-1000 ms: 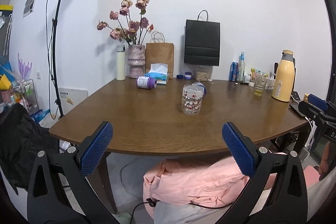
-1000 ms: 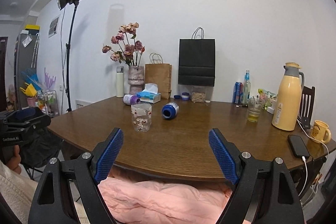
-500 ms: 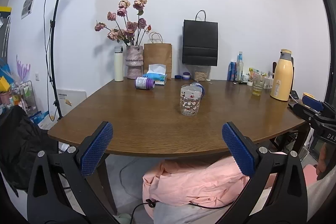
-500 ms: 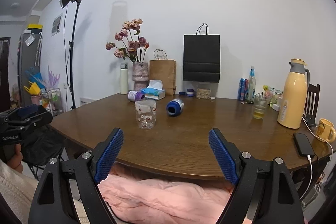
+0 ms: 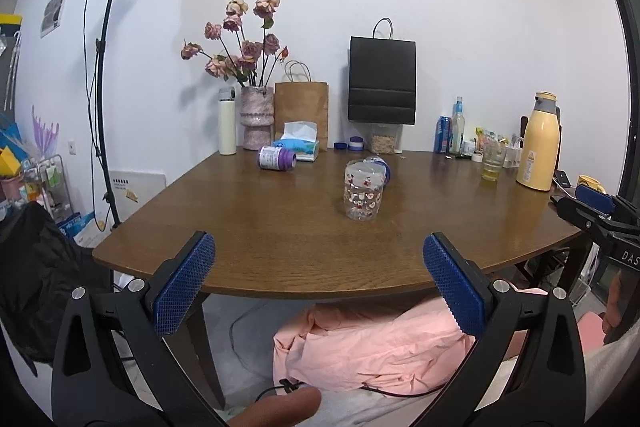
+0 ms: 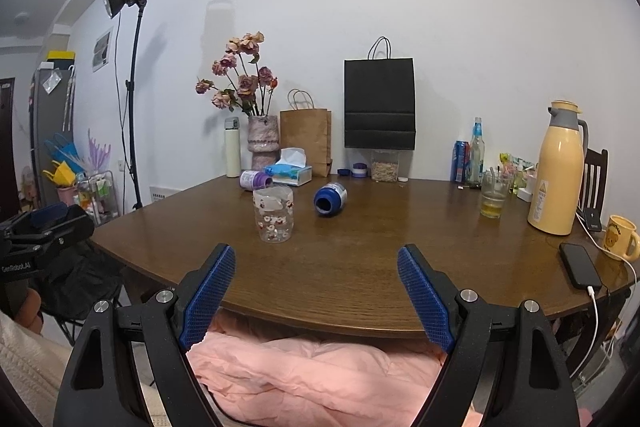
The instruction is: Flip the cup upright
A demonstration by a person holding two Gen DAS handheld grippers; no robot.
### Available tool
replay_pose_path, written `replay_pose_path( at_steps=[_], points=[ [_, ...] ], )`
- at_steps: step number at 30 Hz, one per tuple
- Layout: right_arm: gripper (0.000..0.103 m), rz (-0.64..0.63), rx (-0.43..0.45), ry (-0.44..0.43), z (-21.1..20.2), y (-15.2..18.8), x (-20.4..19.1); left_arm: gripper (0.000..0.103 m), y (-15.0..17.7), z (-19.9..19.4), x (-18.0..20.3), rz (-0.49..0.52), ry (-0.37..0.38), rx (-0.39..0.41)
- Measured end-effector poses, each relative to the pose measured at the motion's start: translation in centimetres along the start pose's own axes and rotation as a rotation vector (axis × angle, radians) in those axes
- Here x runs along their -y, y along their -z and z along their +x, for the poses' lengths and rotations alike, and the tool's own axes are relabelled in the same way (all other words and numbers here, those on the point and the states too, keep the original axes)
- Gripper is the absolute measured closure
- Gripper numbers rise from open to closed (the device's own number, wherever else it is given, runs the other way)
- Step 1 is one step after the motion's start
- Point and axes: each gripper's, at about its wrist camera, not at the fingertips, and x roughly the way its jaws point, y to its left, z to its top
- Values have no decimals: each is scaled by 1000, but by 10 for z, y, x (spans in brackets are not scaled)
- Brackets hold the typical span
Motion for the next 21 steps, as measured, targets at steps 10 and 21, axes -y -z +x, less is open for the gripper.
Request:
replay_pose_path(
  at_steps=[10,21],
  points=[
    [15,-4,-8,0,1,-1,0,0,0,-1,-1,10,1,5],
    [15,-6,-17,-7,4,0,-1,0,0,-1,-1,14,5,-2]
  ],
)
